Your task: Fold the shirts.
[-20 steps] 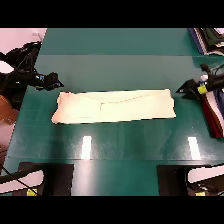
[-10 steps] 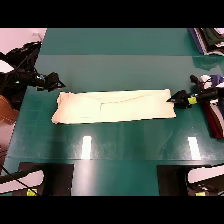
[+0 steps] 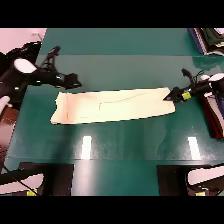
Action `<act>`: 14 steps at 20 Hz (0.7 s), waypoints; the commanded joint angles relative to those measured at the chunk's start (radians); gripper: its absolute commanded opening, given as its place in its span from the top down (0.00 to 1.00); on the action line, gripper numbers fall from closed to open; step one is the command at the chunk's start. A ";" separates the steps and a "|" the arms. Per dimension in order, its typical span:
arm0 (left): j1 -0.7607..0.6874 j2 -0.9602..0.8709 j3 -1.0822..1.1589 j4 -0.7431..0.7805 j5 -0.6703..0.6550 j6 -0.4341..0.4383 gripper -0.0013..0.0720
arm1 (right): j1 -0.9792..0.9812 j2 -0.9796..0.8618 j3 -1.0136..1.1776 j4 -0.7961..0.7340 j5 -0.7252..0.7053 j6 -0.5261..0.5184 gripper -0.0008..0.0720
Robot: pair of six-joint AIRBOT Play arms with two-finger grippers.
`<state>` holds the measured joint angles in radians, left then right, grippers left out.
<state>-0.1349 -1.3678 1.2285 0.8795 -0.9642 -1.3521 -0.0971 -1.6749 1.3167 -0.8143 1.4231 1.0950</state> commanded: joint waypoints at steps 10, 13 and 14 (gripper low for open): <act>-0.389 -0.508 0.375 -0.060 0.050 -0.067 0.95 | 0.295 0.130 0.570 0.010 0.131 0.290 0.97; -0.403 -0.539 0.376 -0.049 0.020 -0.077 0.95 | 0.356 0.092 0.678 0.010 0.133 0.297 0.97; -0.402 -0.541 0.376 -0.046 0.023 -0.089 0.95 | 0.372 0.079 0.708 0.010 0.139 0.304 0.97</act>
<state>-0.5182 -1.8694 1.5875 0.8349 -0.9249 -1.4208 0.2180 -1.5677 1.9244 -0.8043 1.5539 1.3750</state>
